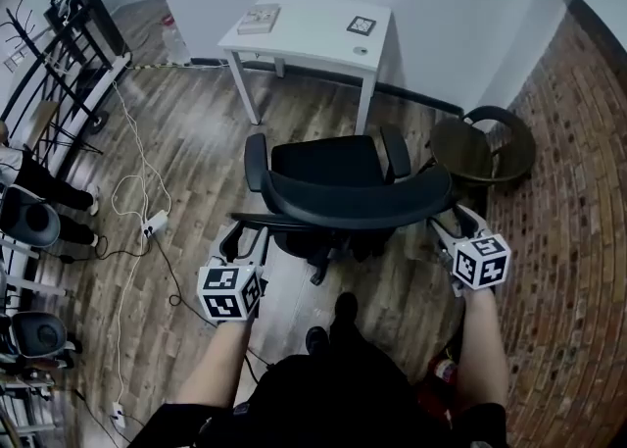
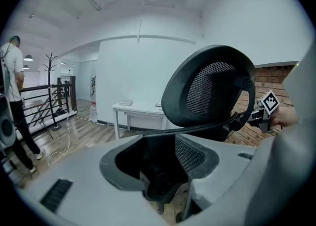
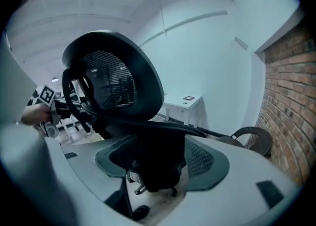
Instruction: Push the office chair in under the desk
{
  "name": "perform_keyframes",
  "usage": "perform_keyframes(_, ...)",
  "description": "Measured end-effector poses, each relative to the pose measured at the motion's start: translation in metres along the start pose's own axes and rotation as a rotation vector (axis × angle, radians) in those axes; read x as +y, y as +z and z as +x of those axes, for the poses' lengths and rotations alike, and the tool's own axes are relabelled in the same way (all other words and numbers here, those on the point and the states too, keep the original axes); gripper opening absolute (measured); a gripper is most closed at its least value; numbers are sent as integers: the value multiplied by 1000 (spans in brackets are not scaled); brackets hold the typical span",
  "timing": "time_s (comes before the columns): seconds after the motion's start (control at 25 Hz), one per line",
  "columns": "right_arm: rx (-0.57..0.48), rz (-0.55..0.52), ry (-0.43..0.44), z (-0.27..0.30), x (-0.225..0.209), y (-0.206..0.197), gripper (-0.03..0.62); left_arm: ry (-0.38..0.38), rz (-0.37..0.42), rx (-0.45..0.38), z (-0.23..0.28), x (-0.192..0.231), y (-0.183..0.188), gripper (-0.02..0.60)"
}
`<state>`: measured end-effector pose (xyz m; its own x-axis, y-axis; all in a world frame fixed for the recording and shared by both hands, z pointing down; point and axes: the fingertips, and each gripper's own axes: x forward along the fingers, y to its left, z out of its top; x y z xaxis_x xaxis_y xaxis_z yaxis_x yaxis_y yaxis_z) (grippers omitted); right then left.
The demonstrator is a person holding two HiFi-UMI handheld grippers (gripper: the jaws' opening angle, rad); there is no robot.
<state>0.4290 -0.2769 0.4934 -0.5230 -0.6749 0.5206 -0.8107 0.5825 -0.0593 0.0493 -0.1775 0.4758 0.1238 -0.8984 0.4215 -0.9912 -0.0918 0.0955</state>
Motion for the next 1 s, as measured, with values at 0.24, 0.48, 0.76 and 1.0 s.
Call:
perform_keyframes(0.24, 133, -455, 51, 30, -19, 14, 272, 40, -29, 25, 32, 14, 18, 198)
perform_keyframes(0.48, 50, -466, 93, 78, -49, 55, 272, 108, -52, 17, 70, 24, 36, 198)
perform_keyframes(0.76, 178, -658, 312, 131, -30, 38, 6, 117, -58, 24, 110, 31, 55, 198)
perform_keyframes(1.0, 39, -544, 212, 166, -43, 82, 149, 134, -65, 28, 143, 40, 75, 189)
